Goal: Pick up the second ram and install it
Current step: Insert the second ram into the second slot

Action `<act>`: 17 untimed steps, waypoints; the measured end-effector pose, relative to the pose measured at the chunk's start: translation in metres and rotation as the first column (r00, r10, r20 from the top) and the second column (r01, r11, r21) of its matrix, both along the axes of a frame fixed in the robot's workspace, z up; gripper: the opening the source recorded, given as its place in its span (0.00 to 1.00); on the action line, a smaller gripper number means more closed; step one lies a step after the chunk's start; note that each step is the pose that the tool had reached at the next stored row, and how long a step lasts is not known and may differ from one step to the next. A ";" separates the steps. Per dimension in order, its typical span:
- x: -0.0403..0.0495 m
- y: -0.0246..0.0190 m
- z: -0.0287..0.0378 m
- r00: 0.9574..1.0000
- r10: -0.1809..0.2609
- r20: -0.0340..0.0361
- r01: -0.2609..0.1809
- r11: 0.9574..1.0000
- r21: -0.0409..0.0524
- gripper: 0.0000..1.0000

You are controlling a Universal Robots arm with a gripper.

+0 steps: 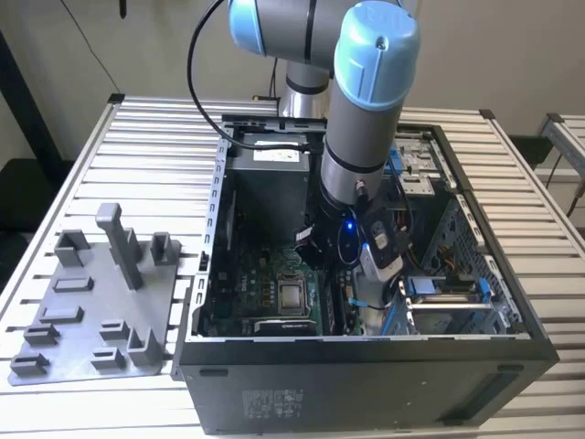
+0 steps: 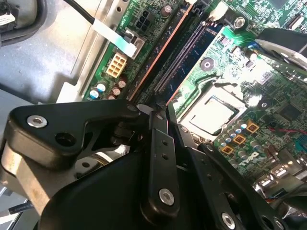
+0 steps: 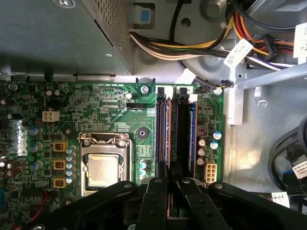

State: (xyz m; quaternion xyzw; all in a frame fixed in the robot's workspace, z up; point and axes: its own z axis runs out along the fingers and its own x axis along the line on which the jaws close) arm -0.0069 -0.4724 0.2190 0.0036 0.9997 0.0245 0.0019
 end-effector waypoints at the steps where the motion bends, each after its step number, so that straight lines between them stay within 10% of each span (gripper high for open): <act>1: 0.0000 0.0000 0.0000 1.000 0.000 0.000 0.000 1.000 0.000 0.14; 17: -0.0003 -0.0011 -0.0004 1.000 -0.015 0.000 0.015 1.000 0.000 0.14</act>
